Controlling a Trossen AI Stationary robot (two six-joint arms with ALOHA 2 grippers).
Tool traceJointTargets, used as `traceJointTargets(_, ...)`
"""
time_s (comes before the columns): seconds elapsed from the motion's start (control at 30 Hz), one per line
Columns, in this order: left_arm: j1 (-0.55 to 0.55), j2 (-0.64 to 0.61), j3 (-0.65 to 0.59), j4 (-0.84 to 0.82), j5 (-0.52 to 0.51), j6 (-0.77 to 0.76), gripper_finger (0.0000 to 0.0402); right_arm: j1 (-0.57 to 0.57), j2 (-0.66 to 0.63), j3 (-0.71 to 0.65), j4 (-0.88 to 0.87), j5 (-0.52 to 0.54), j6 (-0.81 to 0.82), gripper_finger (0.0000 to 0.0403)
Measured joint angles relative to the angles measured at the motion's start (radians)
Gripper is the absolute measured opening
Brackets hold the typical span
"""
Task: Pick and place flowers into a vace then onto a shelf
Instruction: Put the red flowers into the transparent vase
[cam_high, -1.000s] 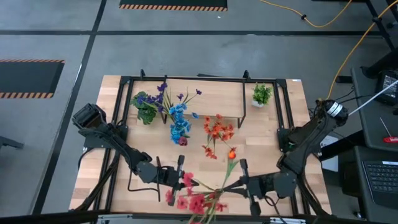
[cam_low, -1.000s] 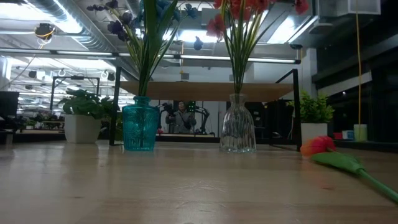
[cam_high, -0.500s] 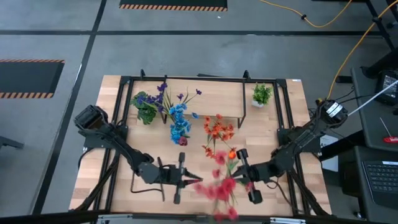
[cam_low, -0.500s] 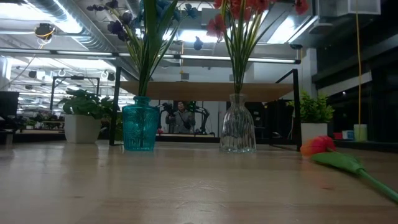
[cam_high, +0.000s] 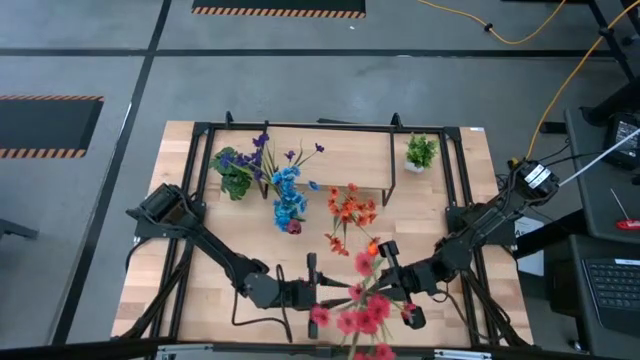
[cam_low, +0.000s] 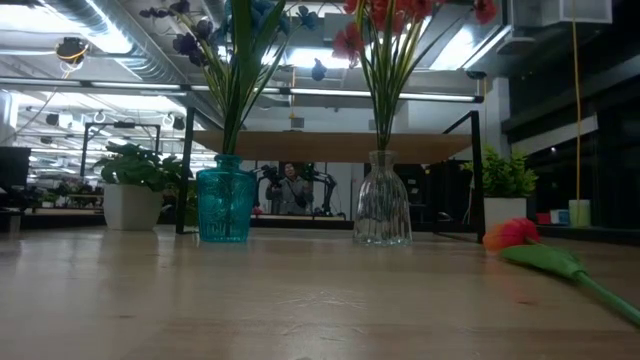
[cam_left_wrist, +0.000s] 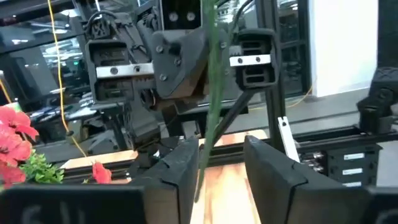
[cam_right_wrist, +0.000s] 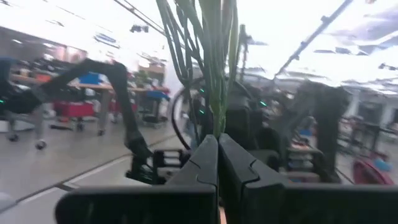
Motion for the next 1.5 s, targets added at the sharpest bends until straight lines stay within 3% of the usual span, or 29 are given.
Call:
traceJointTargets(0.2, 0.035, 0.029, 0.046, -0.002, 0.013, -0.003, 0.0141, -0.026, 0.003, 0.0, 0.038, -0.047, 0.001, 0.0)
traceJointTargets(0.47, 0.066, 0.028, 0.05, -0.002, 0.122, -0.041, 0.0136, -0.063, 0.003, 0.0, 0.072, -0.08, -0.002, 0.0)
traceJointTargets(0.7, 0.082, 0.028, 0.05, -0.006, 0.134, -0.048, 0.0131, -0.084, 0.004, 0.0, 0.076, -0.086, -0.014, 0.0)
traceJointTargets(0.83, 0.092, 0.028, 0.05, -0.006, 0.145, -0.048, 0.0118, -0.097, 0.004, 0.0, 0.097, -0.141, -0.015, 0.0)
traceJointTargets(1.07, 0.09, 0.028, 0.05, -0.007, 0.156, -0.024, 0.0078, -0.098, 0.004, 0.0, 0.096, -0.149, -0.016, 0.0)
traceJointTargets(1.33, 0.074, 0.028, 0.05, -0.016, 0.081, 0.03, 0.0016, -0.098, 0.004, 0.0, 0.087, -0.148, -0.014, 0.0001)
traceJointTargets(1.5, 0.071, 0.028, 0.05, -0.037, 0.04, 0.023, 0.0013, -0.098, 0.004, 0.0, 0.054, -0.147, 0.029, 0.0014)
